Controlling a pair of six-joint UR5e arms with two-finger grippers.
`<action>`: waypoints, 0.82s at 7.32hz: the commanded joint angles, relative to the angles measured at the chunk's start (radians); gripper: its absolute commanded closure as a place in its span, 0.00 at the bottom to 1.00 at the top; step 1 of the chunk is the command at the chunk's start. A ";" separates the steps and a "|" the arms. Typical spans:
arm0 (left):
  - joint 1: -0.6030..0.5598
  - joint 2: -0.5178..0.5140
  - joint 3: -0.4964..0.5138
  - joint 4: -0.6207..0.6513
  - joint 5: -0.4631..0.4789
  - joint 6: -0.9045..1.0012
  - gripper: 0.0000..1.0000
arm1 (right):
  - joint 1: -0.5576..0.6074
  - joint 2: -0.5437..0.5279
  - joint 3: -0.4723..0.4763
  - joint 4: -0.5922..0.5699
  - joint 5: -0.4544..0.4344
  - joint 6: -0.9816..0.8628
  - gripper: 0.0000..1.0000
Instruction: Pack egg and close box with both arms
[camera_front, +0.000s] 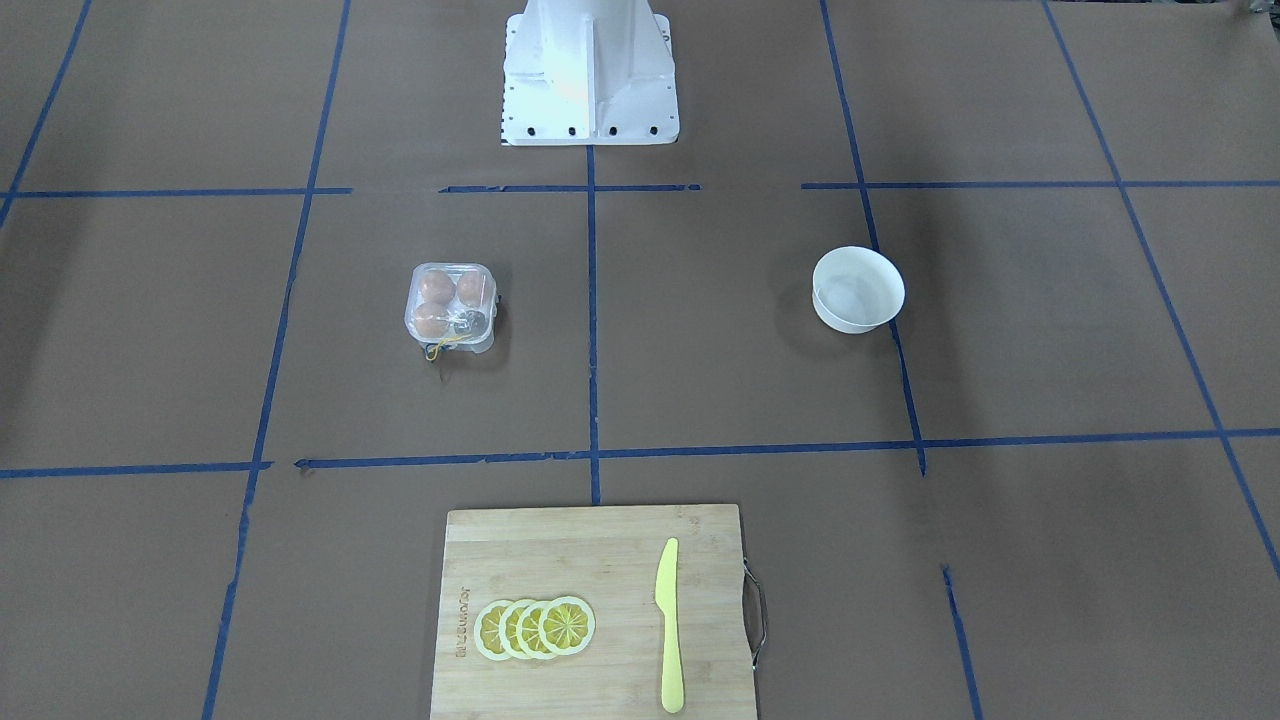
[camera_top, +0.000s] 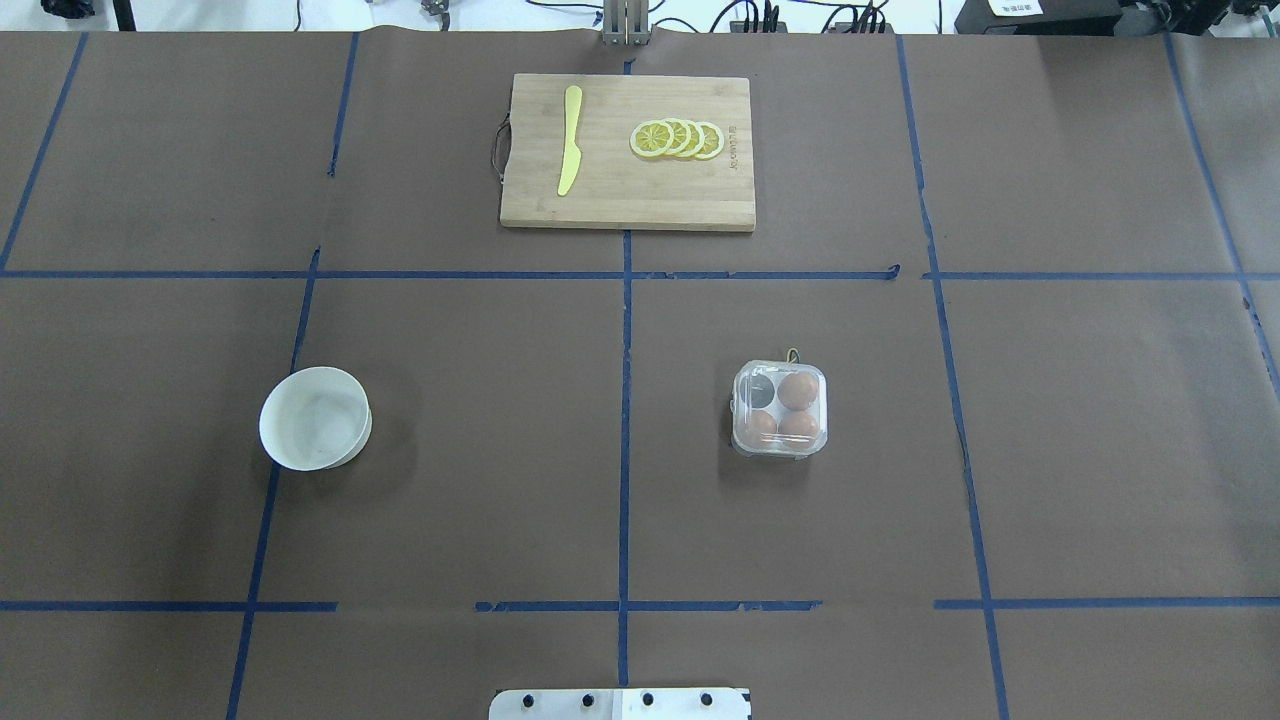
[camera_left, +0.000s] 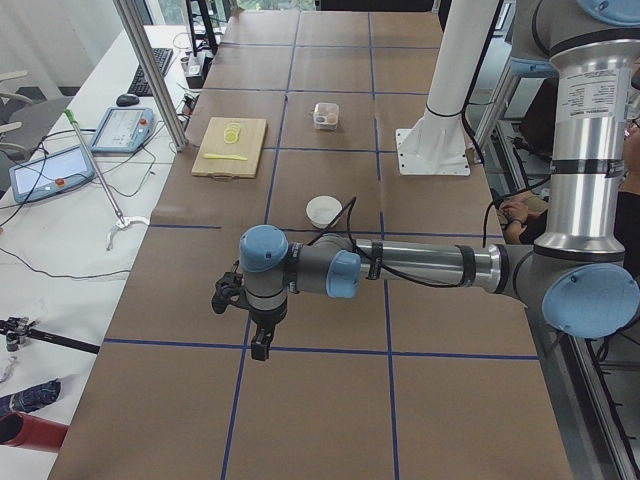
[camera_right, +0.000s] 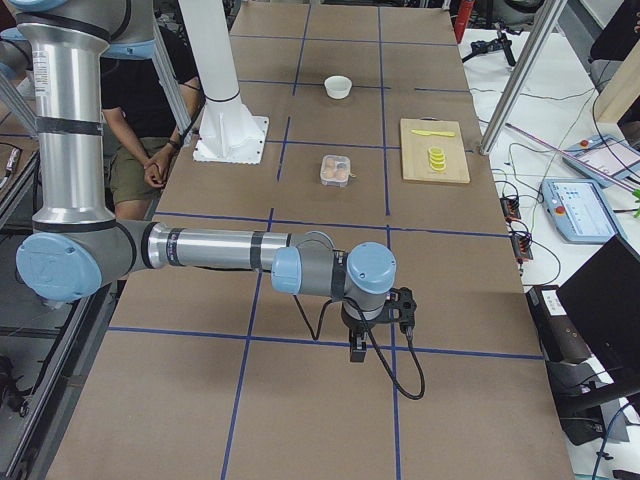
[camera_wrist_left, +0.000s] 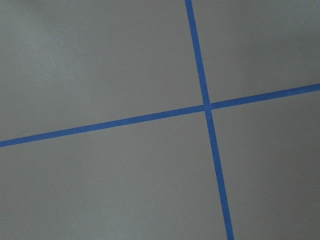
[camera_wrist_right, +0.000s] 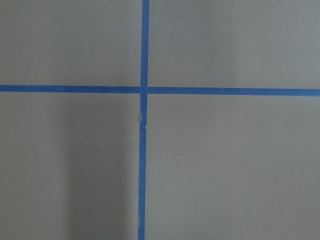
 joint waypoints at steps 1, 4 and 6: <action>0.000 0.036 0.006 -0.094 -0.010 -0.079 0.00 | 0.010 0.006 0.004 0.000 0.024 0.007 0.00; 0.000 0.038 -0.001 -0.108 -0.022 -0.104 0.00 | 0.012 0.005 0.001 0.002 0.032 0.019 0.00; 0.000 0.038 -0.002 -0.105 -0.084 -0.113 0.00 | 0.012 0.005 -0.002 0.002 0.032 0.019 0.00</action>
